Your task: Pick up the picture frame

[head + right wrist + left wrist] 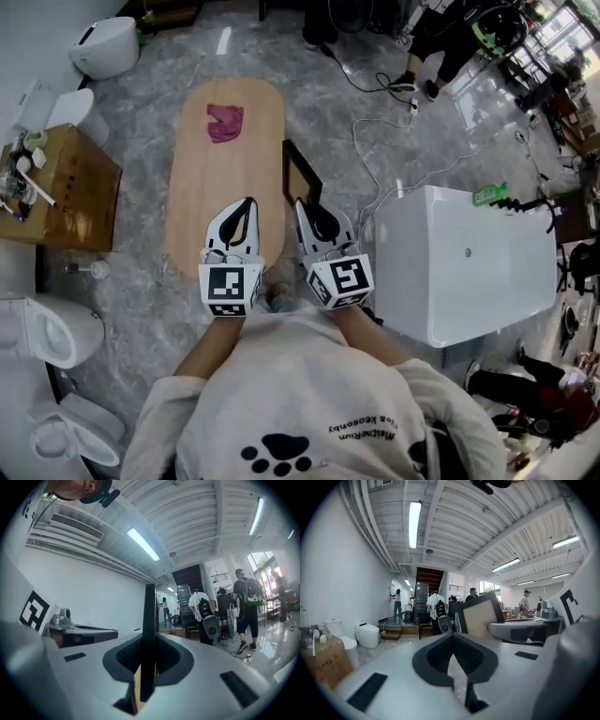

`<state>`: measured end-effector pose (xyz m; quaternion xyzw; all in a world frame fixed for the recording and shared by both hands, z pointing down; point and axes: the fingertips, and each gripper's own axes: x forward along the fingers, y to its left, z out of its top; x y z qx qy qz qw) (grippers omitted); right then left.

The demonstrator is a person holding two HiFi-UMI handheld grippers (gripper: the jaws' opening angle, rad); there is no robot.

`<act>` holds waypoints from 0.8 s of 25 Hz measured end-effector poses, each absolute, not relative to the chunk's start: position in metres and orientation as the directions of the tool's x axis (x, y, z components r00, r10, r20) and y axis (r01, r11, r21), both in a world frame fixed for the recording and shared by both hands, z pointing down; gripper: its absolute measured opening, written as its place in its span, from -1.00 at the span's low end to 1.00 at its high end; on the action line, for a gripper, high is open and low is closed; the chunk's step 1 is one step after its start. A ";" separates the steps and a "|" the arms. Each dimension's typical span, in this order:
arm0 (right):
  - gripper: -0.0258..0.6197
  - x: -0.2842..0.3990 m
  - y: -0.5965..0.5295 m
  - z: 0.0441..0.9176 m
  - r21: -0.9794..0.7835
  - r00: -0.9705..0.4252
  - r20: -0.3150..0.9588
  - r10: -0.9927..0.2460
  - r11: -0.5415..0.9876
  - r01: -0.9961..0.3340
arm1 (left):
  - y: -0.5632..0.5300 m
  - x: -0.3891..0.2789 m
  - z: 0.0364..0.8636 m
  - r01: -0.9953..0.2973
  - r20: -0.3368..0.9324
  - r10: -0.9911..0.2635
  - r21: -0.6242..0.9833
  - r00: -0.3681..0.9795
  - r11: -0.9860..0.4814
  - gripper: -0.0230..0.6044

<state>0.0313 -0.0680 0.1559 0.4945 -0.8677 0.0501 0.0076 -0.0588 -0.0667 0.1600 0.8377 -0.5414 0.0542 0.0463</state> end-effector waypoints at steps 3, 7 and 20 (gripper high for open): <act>-0.77 0.035 -0.064 0.145 -0.058 -0.503 0.035 -0.864 0.500 -0.864 | -0.061 -0.056 0.153 -0.911 0.130 -0.903 0.014 0.409 -0.411 -0.90; -0.77 0.040 -0.060 0.138 -0.044 -0.492 0.016 -0.871 0.491 -0.870 | -0.056 -0.054 0.145 -0.912 0.116 -0.906 -0.004 0.408 -0.411 -0.90; -0.77 0.037 -0.049 0.144 -0.040 -0.505 0.024 -0.863 0.504 -0.863 | -0.044 -0.050 0.154 -0.908 0.137 -0.900 -0.005 0.414 -0.418 -0.90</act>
